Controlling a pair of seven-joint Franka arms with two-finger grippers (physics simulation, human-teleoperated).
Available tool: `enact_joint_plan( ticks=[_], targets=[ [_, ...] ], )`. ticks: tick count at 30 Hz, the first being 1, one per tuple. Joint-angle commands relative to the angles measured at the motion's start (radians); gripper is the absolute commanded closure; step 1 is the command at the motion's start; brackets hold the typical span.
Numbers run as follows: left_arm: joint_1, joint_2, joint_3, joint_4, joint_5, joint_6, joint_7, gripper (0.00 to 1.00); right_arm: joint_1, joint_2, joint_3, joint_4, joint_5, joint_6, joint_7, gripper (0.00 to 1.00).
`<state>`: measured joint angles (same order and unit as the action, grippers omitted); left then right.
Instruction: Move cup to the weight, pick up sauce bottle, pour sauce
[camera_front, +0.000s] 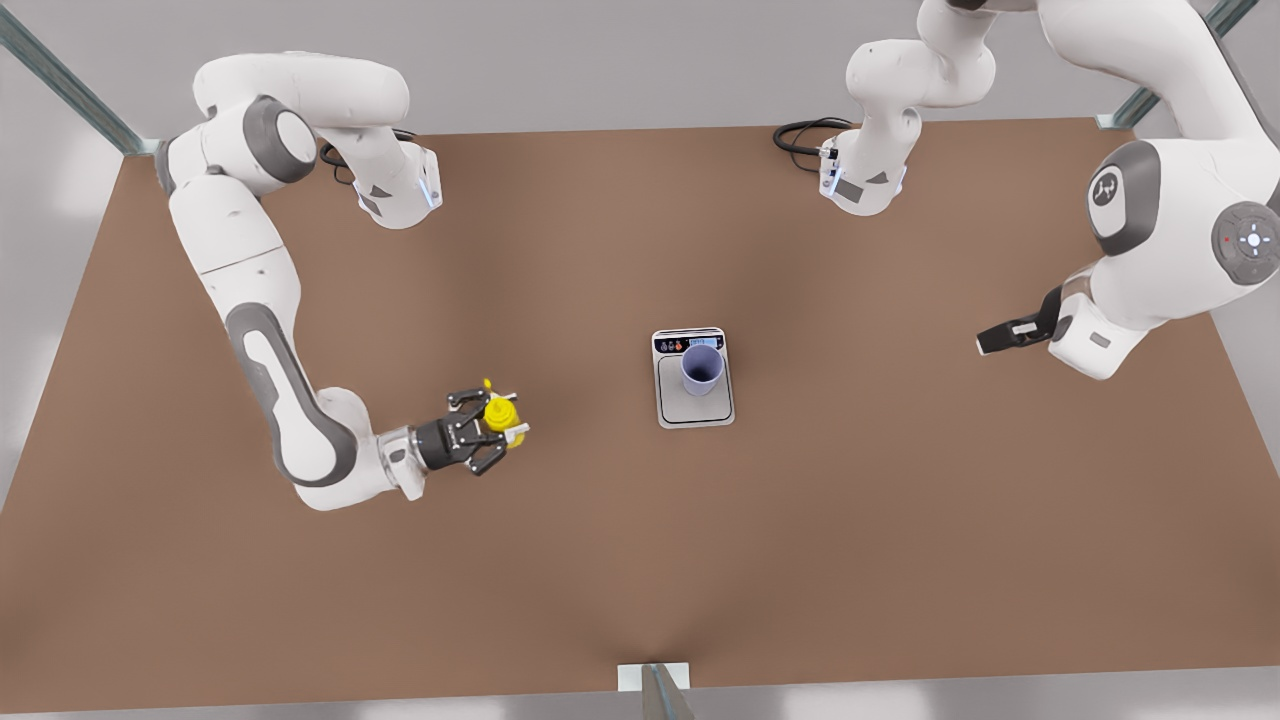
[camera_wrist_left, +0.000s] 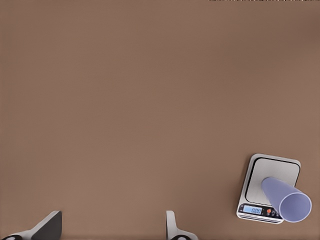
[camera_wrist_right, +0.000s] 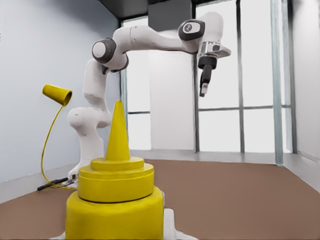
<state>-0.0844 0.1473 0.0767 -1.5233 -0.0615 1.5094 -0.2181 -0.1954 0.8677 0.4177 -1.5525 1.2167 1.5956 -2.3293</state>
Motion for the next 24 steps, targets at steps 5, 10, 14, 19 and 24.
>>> enact_joint_plan(
  ticks=[5, 10, 14, 19, 24],
  targets=[
    [-0.002, 0.000, 0.000, 0.000, 0.000, -0.008, -0.001, 0.00, 0.021, 0.137, -0.007, 0.061, -0.008, -0.003, -0.084, 0.53],
    [-0.002, 0.000, 0.000, 0.000, 0.000, -0.014, -0.001, 0.00, 0.051, 0.175, -0.062, 0.095, -0.009, 0.003, -0.124, 0.52],
    [-0.002, 0.000, 0.000, 0.000, 0.000, -0.014, -0.003, 0.00, 0.050, 0.185, -0.063, 0.094, -0.009, 0.003, -0.124, 0.52],
    [-0.002, 0.008, 0.000, 0.000, 0.003, -0.014, 0.000, 0.00, 0.050, 0.197, -0.069, 0.094, -0.009, 0.004, -0.128, 0.52],
    [0.000, 0.015, 0.002, 0.000, 0.002, -0.015, -0.001, 0.00, 0.050, 0.201, -0.076, 0.094, -0.014, 0.018, -0.113, 0.51]
  ],
)
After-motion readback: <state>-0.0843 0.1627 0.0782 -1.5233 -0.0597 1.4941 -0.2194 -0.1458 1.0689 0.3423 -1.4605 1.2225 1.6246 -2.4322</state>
